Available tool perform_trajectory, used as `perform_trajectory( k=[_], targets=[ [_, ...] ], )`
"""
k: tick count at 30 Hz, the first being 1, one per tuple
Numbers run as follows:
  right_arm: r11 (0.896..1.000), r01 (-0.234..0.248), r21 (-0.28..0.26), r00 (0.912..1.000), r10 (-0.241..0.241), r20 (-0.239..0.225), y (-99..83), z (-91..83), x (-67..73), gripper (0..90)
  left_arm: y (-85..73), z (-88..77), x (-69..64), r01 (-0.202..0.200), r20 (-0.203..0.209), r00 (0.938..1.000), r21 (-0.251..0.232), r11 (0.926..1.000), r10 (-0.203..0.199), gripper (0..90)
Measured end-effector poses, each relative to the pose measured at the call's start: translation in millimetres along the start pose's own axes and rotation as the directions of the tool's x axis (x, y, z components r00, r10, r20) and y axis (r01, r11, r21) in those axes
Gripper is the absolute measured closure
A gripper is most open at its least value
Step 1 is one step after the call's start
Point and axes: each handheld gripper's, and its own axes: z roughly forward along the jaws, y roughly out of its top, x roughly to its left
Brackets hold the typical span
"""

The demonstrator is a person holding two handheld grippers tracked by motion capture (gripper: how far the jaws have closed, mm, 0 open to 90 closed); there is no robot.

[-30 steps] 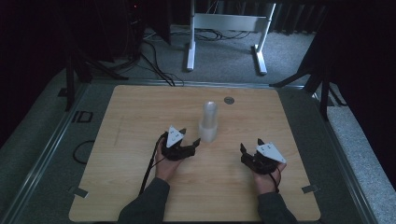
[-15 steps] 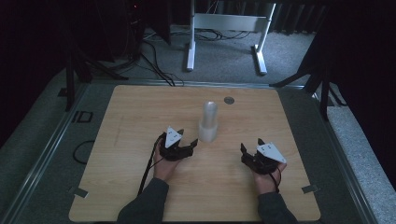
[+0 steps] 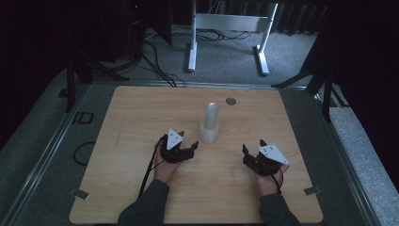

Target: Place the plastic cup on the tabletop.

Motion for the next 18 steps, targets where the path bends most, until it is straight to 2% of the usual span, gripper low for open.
perform_trajectory(
  k=[9, 15, 18],
  targets=[
    [1.000, -0.001, 0.000, 1.0000, 0.001, 0.000, 0.0, 0.0, 0.4, 29.5, -0.9, 0.9, -0.8, -0.010, 0.001, 0.9999, 0.029, 0.9995, 0.010, 23.2],
    [1.000, 0.000, 0.000, 1.0000, 0.000, 0.000, 0.0, -0.1, 0.1, 29.5, -1.0, 0.2, -0.6, -0.004, 0.002, 1.0000, 0.041, 0.9992, 0.004, 15.7],
    [1.000, 0.000, 0.000, 1.0000, 0.000, 0.001, 0.1, -0.1, 0.1, 29.5, -1.8, -0.6, -0.5, -0.002, 0.008, 1.0000, 0.046, 0.9989, 0.002, 14.9]
  ],
)
